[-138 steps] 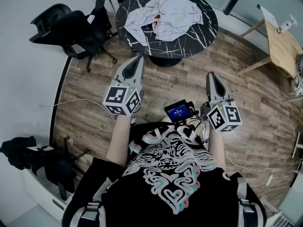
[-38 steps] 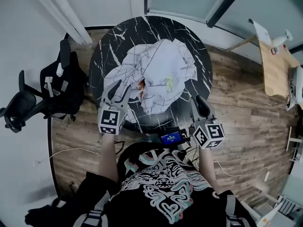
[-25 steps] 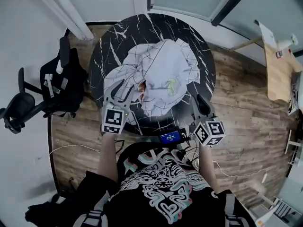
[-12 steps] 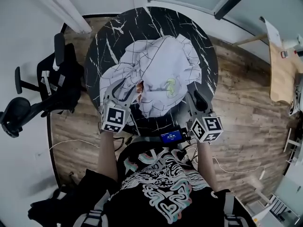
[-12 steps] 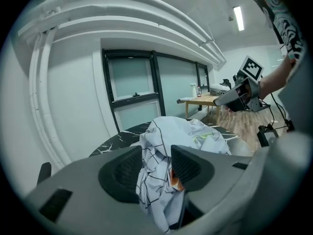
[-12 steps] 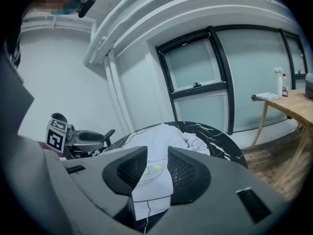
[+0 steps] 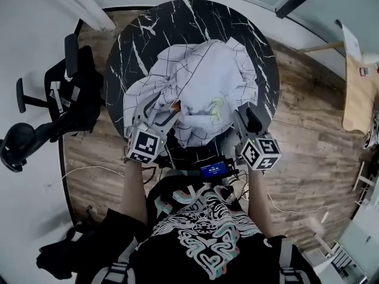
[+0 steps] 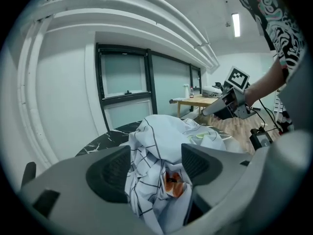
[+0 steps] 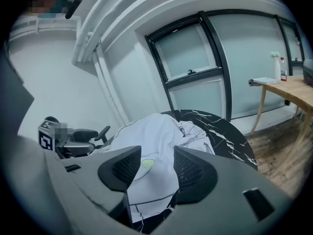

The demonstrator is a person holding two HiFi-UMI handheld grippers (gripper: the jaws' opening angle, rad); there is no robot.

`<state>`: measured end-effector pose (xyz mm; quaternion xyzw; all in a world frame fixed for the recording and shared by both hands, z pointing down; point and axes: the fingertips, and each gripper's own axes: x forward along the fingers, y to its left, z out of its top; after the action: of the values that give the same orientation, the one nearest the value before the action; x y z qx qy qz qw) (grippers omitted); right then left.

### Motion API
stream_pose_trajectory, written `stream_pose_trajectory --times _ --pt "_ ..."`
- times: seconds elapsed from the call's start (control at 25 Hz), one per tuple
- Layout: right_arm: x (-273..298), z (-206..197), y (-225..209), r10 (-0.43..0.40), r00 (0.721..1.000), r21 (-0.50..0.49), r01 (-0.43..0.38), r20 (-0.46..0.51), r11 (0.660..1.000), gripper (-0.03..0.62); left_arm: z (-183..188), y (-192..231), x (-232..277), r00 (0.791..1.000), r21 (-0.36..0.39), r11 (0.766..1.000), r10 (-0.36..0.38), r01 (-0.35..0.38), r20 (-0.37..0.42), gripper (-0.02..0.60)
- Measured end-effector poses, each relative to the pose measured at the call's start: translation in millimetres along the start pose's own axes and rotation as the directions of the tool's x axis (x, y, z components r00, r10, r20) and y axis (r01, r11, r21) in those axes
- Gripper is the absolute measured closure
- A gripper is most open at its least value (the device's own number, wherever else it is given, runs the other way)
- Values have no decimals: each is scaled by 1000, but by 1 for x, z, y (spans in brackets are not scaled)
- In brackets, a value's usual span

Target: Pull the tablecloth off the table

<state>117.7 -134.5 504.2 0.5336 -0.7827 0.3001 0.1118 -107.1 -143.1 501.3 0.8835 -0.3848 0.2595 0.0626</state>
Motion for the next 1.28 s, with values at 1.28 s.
stream_pose_trajectory --times 1.28 --pt "81 -53 -36 -26 966 25 34 -257 999 279 -20 -5 51 986 -104 983 -155 148 -54 81"
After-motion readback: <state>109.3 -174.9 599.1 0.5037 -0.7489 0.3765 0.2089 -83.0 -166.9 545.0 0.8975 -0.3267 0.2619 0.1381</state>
